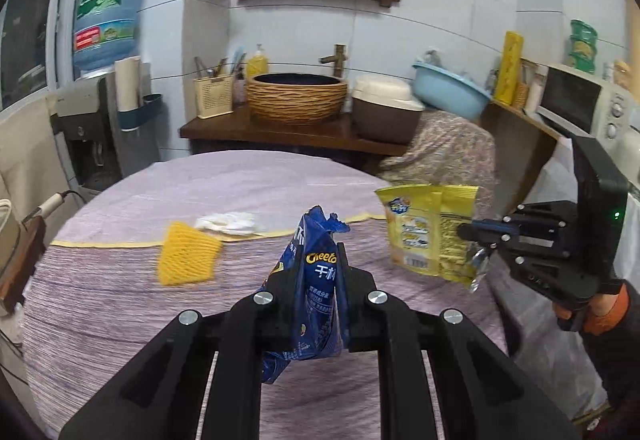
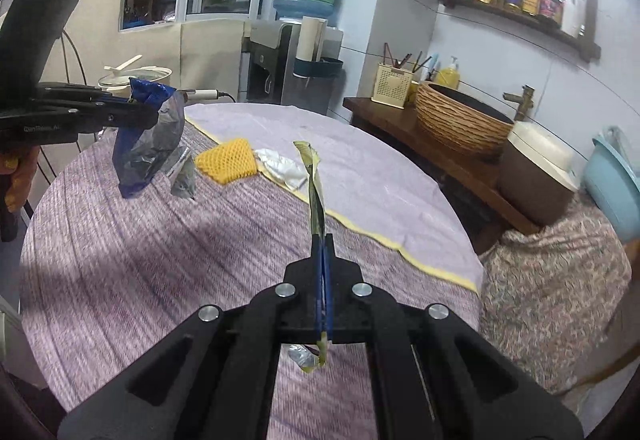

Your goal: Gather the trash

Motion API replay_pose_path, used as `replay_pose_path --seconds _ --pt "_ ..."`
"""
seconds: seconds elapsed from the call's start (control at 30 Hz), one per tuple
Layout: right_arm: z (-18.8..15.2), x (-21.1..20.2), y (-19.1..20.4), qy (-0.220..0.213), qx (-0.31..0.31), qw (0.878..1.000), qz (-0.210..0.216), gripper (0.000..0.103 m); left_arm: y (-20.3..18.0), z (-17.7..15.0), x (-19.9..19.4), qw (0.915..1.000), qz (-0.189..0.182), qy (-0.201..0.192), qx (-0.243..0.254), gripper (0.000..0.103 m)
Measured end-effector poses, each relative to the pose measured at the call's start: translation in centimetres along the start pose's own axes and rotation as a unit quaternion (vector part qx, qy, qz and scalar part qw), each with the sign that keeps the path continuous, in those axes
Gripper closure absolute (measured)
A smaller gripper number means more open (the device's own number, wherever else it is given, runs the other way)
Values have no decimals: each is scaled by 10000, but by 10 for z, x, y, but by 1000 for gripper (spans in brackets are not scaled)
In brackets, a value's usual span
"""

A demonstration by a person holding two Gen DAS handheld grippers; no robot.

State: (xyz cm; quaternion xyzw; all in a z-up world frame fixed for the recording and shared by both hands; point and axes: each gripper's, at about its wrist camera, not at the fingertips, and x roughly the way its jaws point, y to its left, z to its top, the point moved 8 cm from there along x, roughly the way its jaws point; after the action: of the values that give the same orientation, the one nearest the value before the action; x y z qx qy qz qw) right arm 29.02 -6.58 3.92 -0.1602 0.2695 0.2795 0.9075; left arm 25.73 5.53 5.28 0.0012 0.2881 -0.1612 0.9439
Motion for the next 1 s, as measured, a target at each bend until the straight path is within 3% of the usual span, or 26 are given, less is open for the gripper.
replay_pose_path --seconds 0.37,0.63,0.83,1.0 --pt "-83 -93 -50 -25 598 9970 -489 102 -132 -21 19 9940 -1091 64 40 89" --pt "-160 -144 -110 185 1180 9847 -1268 102 -232 -22 32 9823 -1848 116 296 89" --pt "-218 -140 -135 602 1428 9752 -1577 102 -279 -36 50 9766 -2088 294 418 89" --pt "-267 -110 -139 923 1815 9683 -1448 102 -301 -57 69 9743 -2161 497 397 89"
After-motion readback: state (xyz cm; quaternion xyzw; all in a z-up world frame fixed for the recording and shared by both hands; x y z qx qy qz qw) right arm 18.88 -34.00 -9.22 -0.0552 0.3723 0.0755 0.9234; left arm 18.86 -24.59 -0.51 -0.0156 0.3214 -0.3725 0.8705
